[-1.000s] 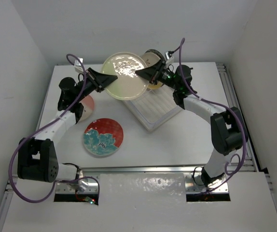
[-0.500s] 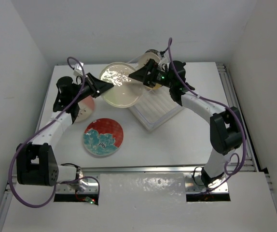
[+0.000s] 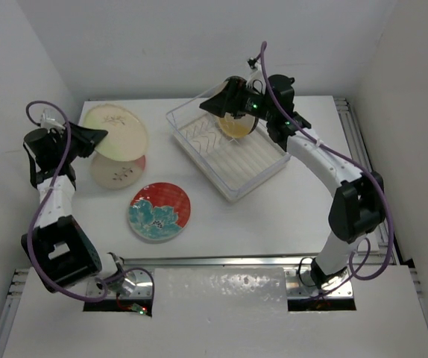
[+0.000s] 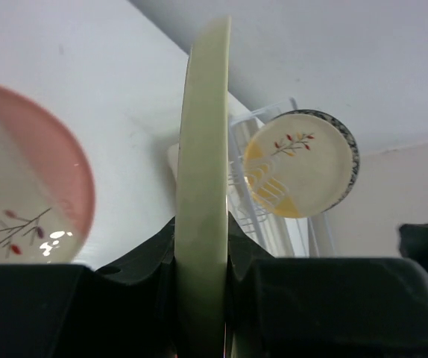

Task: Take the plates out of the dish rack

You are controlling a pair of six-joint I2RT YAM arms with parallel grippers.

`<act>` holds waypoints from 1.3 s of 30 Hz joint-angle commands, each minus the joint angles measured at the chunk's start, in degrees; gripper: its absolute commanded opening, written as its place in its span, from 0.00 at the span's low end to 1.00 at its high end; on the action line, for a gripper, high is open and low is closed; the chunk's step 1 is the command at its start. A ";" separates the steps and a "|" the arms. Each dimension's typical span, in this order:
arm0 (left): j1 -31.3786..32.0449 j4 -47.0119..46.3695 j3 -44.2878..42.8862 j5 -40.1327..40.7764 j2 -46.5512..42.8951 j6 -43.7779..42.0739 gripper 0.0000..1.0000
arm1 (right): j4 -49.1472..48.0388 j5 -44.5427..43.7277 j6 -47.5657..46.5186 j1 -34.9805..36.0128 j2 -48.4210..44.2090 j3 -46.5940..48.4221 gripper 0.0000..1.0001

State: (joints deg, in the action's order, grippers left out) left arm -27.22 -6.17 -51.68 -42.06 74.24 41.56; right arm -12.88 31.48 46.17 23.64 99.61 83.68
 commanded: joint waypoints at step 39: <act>-7.76 -15.54 -0.88 -6.36 26.04 -10.71 0.09 | 15.08 -6.08 -13.13 -0.26 -2.67 8.25 0.99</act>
State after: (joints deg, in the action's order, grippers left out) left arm -34.39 -15.59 -49.84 -44.49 100.55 30.50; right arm 2.48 26.46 34.02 23.64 99.37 91.20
